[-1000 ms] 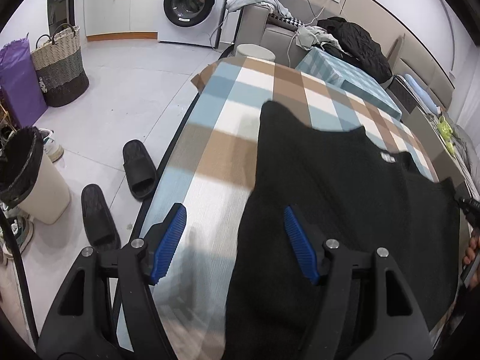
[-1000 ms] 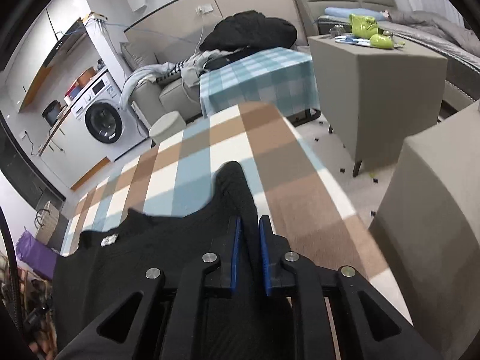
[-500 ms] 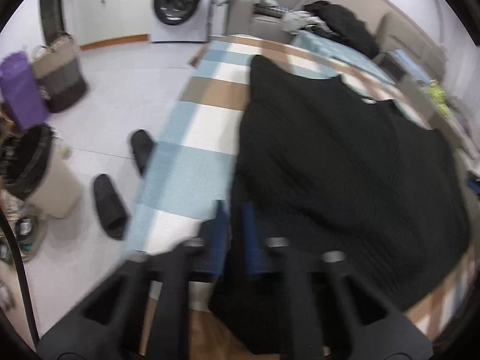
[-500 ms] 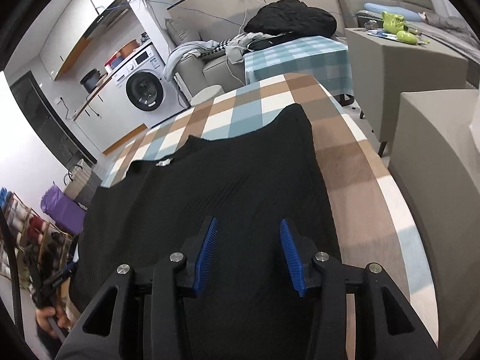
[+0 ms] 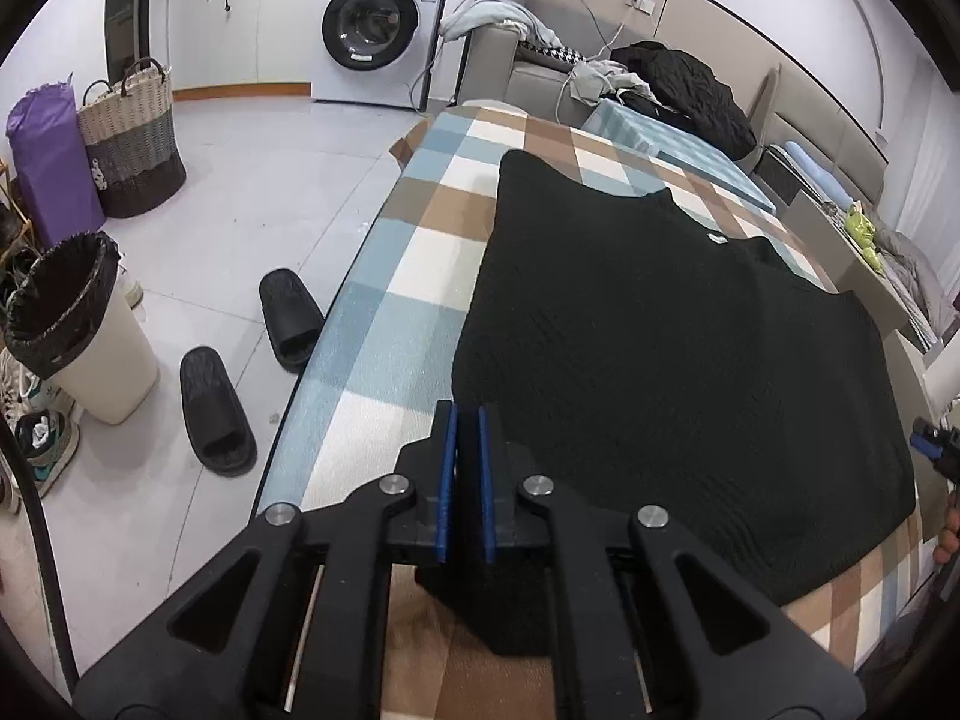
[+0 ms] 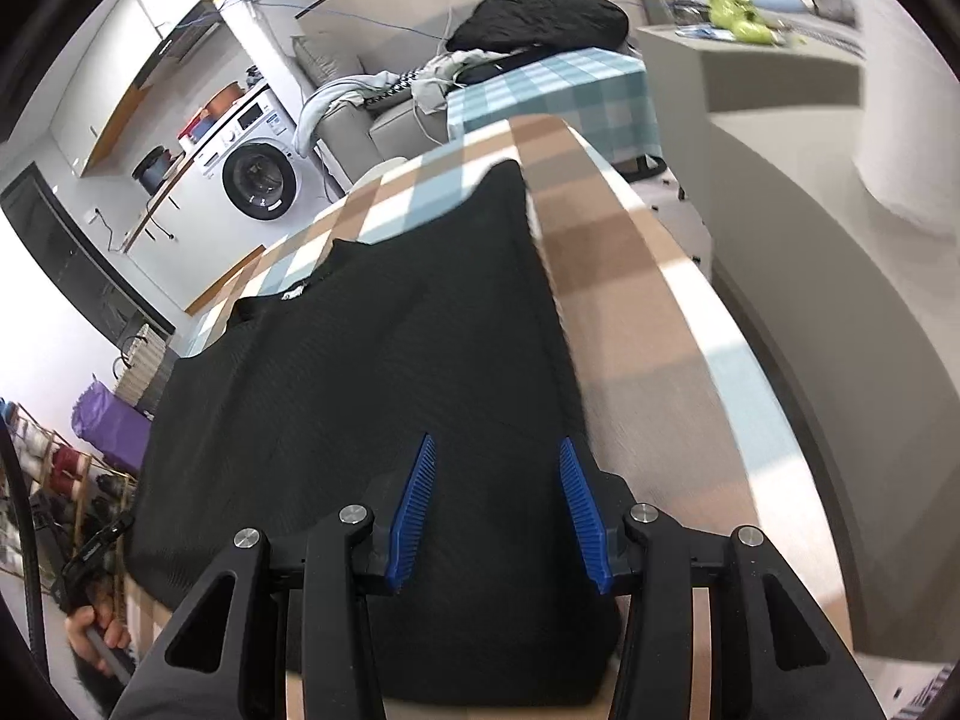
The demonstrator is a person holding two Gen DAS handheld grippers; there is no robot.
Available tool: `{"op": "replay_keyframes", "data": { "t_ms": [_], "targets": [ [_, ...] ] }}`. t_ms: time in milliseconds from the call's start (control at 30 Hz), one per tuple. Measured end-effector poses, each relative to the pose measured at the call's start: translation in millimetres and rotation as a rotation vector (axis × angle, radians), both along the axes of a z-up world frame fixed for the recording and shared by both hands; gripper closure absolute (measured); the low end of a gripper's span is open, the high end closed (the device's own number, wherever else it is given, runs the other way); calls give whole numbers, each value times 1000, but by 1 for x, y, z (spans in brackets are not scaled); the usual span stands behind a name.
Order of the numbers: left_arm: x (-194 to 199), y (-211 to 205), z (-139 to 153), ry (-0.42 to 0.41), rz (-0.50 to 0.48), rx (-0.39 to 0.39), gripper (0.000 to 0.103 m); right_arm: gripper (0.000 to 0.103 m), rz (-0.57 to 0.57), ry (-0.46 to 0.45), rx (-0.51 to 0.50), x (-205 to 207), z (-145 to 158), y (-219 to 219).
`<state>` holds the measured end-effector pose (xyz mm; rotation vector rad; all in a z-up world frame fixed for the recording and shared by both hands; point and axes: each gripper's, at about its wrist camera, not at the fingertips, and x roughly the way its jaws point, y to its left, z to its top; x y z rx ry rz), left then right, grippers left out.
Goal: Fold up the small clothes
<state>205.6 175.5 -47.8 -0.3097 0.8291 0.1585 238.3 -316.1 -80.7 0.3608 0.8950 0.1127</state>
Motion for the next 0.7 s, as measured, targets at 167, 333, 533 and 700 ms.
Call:
{"op": "replay_keyframes", "data": {
  "t_ms": [167,333,533,700],
  "targets": [
    [-13,-4,2,-9,18,-25,60,51,4,24,37,-30,-12,-16],
    [-22,-15,4,-9,3,-33,58,55,30,23,50,-36,-23,-11],
    [-34,-26,9,-11,-1,-29,58,98,104,-101,63,-48,-2,2],
    [-39,-36,11,0,-8,-5,58,97,65,-10,-47,-46,-12,5]
  ]
}}
